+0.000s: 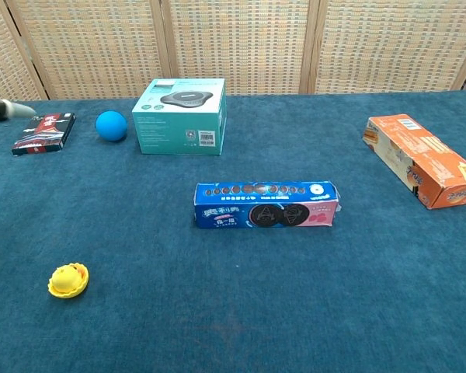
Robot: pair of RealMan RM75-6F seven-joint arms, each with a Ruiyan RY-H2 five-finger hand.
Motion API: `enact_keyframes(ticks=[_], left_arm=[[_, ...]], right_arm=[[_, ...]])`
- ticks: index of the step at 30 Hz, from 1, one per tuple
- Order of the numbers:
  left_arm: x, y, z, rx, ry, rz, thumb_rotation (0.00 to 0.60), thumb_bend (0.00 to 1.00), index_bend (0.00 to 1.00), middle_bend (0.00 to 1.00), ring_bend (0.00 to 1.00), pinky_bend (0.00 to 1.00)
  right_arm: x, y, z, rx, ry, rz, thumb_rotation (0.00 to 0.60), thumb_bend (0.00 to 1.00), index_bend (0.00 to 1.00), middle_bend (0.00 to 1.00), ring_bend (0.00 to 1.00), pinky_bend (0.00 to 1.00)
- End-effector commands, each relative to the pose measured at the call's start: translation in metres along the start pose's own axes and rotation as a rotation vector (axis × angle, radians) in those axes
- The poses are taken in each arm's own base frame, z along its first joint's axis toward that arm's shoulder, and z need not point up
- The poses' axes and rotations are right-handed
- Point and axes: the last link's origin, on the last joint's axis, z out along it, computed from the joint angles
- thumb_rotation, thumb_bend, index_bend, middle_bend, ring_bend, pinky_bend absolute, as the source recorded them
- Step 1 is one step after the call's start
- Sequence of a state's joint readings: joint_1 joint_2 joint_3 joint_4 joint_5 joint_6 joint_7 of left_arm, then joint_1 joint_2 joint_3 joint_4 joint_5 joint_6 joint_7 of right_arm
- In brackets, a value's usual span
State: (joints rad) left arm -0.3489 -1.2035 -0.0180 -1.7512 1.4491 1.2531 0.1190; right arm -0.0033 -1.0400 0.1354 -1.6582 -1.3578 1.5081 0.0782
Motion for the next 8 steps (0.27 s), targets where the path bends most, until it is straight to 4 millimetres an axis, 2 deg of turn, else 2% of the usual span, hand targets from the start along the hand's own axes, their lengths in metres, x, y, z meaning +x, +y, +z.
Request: enact_keyframes(ticks=[1, 3, 8], left_arm=[[0.035, -0.023, -0.034, 0.123, 0.120, 0.026, 0.600, 0.00, 0.00, 0.00, 0.00, 0.00], [0.045, -0.032, -0.055, 0.195, 0.149, 0.060, 0.600, 0.00, 0.00, 0.00, 0.00, 0.00], [0.052, -0.042, -0.087, 0.304, 0.169, 0.111, 0.600, 0.00, 0.00, 0.00, 0.00, 0.00]], right_arm=[[0.000, -0.001, -0.001, 0.002, 0.002, 0.000, 0.600, 0.00, 0.00, 0.00, 0.00, 0.00], [0.000, -0.001, -0.001, 0.005, 0.003, -0.001, 0.600, 0.00, 0.00, 0.00, 0.00, 0.00], [-0.001, -0.002, -0.002, 0.010, 0.002, -0.008, 0.600, 0.00, 0.00, 0.00, 0.00, 0.00]])
